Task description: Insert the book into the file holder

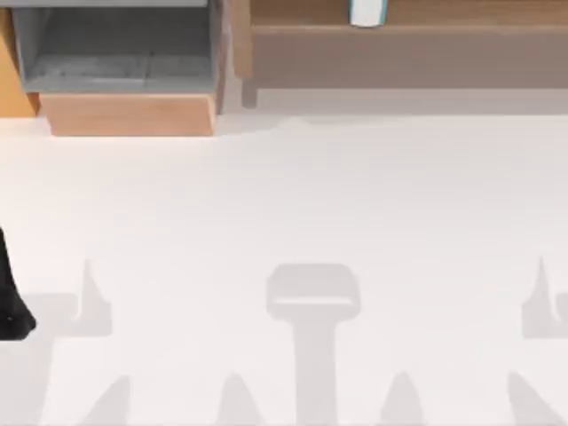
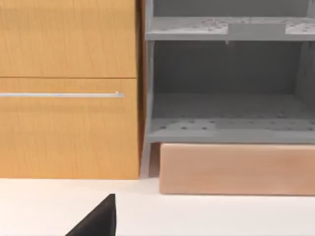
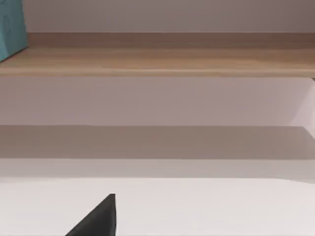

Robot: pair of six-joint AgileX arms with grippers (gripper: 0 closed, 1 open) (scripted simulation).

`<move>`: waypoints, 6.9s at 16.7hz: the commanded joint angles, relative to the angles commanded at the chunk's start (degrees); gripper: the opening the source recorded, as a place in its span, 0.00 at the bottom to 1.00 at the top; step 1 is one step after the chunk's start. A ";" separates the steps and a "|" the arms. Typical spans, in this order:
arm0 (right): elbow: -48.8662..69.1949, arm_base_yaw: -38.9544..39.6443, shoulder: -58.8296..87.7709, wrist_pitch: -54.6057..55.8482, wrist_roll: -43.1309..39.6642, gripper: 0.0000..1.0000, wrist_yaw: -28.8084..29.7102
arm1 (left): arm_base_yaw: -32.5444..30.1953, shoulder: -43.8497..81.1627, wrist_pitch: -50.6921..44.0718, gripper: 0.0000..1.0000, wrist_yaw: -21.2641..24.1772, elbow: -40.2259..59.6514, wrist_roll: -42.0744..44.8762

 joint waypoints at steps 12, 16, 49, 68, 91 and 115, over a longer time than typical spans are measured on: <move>0.00 0.00 0.00 0.00 0.00 1.00 0.00 | -14.11 30.66 10.61 1.00 -13.00 17.67 1.24; 0.00 0.00 0.00 0.00 0.00 1.00 0.00 | -22.83 53.05 17.19 1.00 -21.28 31.76 1.85; 0.00 0.00 0.00 0.00 0.00 1.00 0.00 | -43.94 138.70 31.69 1.00 -41.34 108.42 0.65; 0.00 0.00 0.00 0.00 0.00 1.00 0.00 | -43.50 139.90 30.65 0.02 -40.89 110.63 0.61; 0.00 0.00 0.00 0.00 0.00 1.00 0.00 | -43.51 135.12 28.90 0.00 -37.78 107.37 3.58; 0.00 0.00 0.00 0.00 0.00 1.00 0.00 | -32.47 90.69 37.03 0.00 -9.13 37.42 65.13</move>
